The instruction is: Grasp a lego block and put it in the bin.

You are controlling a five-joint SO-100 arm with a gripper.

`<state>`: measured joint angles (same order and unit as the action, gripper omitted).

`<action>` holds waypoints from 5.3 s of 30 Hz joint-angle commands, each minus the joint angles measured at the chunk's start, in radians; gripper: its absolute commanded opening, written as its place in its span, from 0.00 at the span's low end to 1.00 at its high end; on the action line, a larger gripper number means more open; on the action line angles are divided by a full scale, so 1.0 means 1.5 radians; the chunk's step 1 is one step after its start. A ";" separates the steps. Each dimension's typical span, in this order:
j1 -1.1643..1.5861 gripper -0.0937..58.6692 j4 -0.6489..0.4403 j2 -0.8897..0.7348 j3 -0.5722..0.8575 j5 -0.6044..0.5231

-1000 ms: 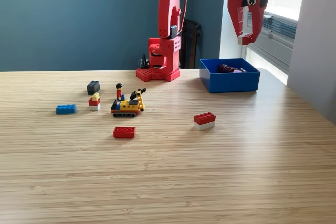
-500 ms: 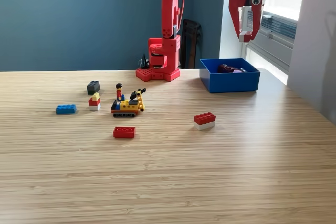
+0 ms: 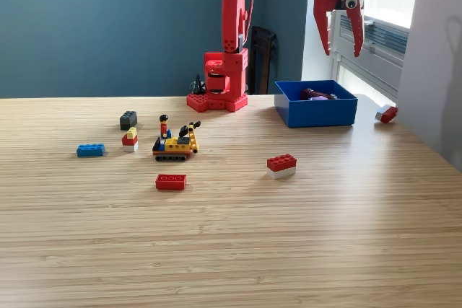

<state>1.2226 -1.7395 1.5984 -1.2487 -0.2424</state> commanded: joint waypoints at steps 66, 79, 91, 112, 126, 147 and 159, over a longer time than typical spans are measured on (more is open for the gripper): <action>-0.908 0.36 0.080 0.056 -0.123 0.047; -1.017 0.37 0.160 0.056 -0.163 0.059; -1.140 0.41 0.212 0.056 -0.204 0.060; -1.219 0.42 0.324 0.053 -0.322 0.107; -1.250 0.39 0.354 -0.033 -0.311 0.126; -1.253 0.34 0.398 -0.117 -0.301 0.112; -1.256 0.00 0.396 -0.149 -0.283 0.077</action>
<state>-0.6473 -1.1367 1.3622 -1.7150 -0.1212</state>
